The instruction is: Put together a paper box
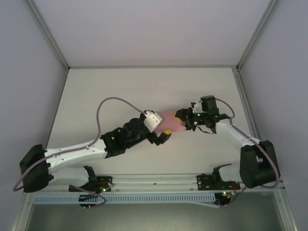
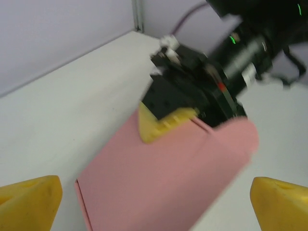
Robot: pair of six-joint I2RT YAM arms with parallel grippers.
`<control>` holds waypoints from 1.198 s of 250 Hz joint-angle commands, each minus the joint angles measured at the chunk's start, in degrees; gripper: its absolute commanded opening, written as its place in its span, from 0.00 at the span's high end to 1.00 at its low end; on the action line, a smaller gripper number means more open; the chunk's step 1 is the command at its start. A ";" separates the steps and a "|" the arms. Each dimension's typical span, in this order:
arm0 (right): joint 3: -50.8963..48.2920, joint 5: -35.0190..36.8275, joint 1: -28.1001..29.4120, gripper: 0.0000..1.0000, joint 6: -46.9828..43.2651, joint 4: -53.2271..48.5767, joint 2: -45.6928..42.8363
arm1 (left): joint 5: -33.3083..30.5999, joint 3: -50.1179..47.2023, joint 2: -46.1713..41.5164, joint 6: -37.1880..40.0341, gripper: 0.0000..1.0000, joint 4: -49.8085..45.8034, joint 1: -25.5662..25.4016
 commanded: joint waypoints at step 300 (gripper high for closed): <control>10.36 -15.51 -0.86 0.72 -2.43 -28.31 4.19 | -17.27 -0.20 9.37 21.73 0.35 0.24 -6.60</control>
